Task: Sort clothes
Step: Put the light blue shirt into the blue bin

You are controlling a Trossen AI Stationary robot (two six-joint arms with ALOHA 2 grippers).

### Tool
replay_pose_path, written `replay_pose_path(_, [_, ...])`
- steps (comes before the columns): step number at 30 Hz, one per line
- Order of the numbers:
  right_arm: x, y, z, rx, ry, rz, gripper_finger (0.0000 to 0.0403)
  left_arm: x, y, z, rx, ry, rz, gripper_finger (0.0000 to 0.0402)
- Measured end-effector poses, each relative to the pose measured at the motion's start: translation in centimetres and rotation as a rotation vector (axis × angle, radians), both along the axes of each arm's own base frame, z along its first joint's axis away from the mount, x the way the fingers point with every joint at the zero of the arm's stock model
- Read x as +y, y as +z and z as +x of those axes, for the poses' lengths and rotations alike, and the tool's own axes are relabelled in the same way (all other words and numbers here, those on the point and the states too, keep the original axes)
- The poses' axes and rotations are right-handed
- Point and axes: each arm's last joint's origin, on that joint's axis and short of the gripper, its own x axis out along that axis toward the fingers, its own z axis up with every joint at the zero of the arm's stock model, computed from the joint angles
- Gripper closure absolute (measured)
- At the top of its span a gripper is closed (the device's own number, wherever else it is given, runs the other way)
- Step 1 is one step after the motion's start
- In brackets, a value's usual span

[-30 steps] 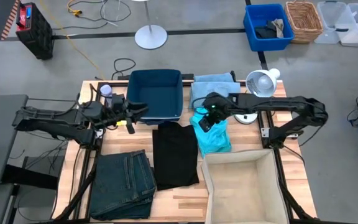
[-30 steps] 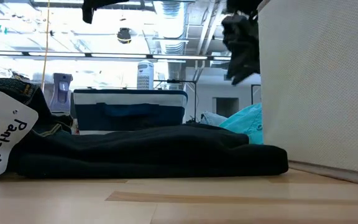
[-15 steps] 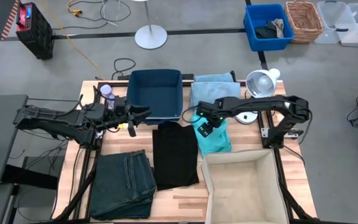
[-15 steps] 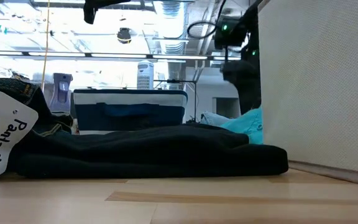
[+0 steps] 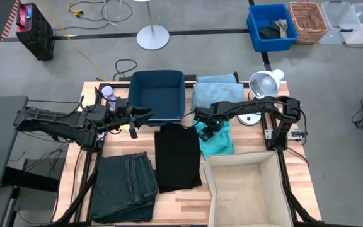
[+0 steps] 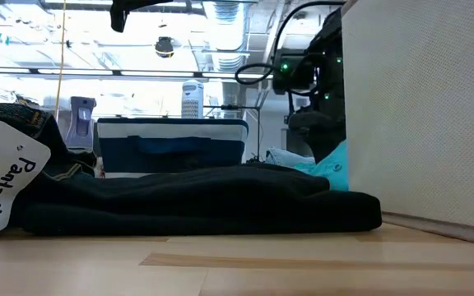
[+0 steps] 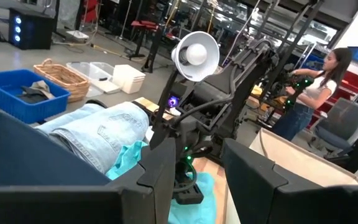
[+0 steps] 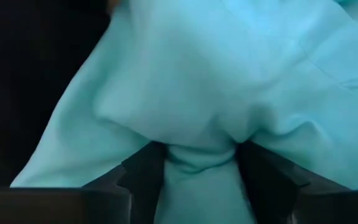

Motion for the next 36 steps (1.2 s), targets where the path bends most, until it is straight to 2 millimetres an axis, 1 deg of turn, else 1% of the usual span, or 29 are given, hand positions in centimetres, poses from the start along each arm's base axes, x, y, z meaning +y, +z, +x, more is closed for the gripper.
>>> replay_pose_path(2, [0.0,-0.1,0.0,0.004,0.000,0.002,0.0202,0.0,0.0,0.0,-0.002,0.000,-0.006,0.0271])
replay_pose_path(4, [0.0,-0.2,0.0,0.004,-0.001,0.002,0.0230,0.0,0.0,0.0,-0.002,0.000,-0.006,0.0271])
replay_pose_path(6, [0.0,0.1,-0.1,-0.002,-0.009,0.006,0.0268,0.0,0.0,0.0,-0.001,0.000,-0.007,0.0271])
replay_pose_path(10, [0.2,0.9,-0.3,-0.022,-0.017,0.009,0.0358,0.0,0.0,0.0,-0.001,0.000,-0.007,0.0271])
replay_pose_path(11, [0.2,1.1,-0.4,-0.029,-0.021,0.009,0.0377,0.0,0.0,0.0,-0.001,0.000,-0.007,0.0271])
replay_pose_path(12, [0.3,1.3,-0.4,-0.033,-0.021,0.008,0.0387,0.0,0.0,0.0,-0.001,0.000,-0.007,0.0271])
replay_pose_path(16, [0.7,2.4,-0.8,-0.064,-0.022,0.003,0.0388,0.0,0.0,0.0,-0.001,0.000,-0.007,0.0271])
replay_pose_path(20, [1.2,4.7,-1.4,-0.136,-0.013,-0.026,0.0396,0.0,0.0,0.0,-0.001,0.000,-0.007,0.0271])
replay_pose_path(25, [1.7,8.3,-2.7,-0.262,-0.025,-0.085,0.0400,0.0,0.0,0.0,-0.002,0.000,-0.007,0.0271])
replay_pose_path(30, [1.9,12.2,-4.7,-0.426,-0.042,-0.149,0.0401,0.0,0.0,0.0,-0.009,-0.001,-0.026,0.0271])
replay_pose_path(36, [2.2,17.1,-6.8,-0.722,-0.056,-0.200,0.0402,0.0,0.0,0.0,-0.011,0.000,-0.030,0.0271])
